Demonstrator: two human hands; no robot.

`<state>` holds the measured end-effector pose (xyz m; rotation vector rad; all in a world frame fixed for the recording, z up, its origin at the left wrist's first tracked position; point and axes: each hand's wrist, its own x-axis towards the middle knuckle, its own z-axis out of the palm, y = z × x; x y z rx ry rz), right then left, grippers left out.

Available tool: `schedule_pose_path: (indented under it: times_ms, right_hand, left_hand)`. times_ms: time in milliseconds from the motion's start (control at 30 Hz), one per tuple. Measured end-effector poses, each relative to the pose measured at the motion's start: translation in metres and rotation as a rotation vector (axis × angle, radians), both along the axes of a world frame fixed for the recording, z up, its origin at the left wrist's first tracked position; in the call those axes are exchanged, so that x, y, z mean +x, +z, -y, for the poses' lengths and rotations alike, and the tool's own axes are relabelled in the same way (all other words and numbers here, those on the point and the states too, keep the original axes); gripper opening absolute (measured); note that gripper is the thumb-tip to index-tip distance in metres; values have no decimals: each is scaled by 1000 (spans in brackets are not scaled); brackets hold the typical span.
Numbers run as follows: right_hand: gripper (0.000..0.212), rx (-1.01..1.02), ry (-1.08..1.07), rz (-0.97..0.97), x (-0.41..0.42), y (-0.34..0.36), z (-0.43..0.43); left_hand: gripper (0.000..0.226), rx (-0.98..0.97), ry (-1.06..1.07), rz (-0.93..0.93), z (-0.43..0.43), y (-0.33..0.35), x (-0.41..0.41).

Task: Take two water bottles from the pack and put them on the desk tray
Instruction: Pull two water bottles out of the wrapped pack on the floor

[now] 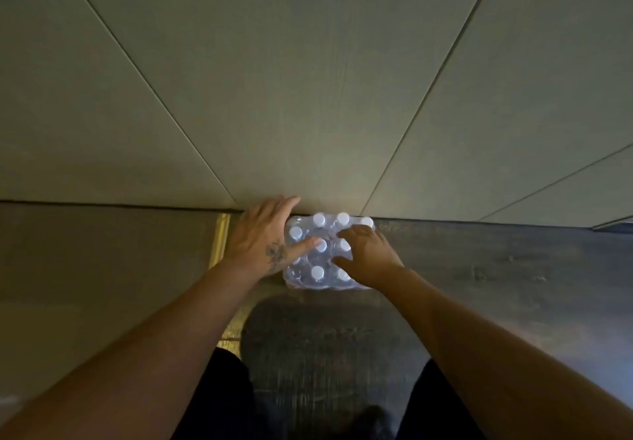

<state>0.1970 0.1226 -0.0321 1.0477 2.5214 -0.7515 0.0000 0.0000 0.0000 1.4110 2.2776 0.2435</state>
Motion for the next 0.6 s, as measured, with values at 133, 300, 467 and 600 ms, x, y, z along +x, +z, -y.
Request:
schedule_pose_path:
  times_ms: [133, 300, 467, 600]
  right_hand:
    - [41, 36, 33, -47, -25, -50, -2]
    - [57, 115, 195, 73, -45, -97, -7]
    - [50, 266, 286, 60, -40, -121, -13]
    - [39, 332, 279, -29, -42, -120, -19]
  left_hand:
    - [99, 22, 71, 323, -5, -53, 13]
    - [108, 85, 231, 526, -10, -94, 22]
    - [120, 155, 285, 558, -17, -112, 24]
    - [123, 98, 95, 538, -15, -117, 17]
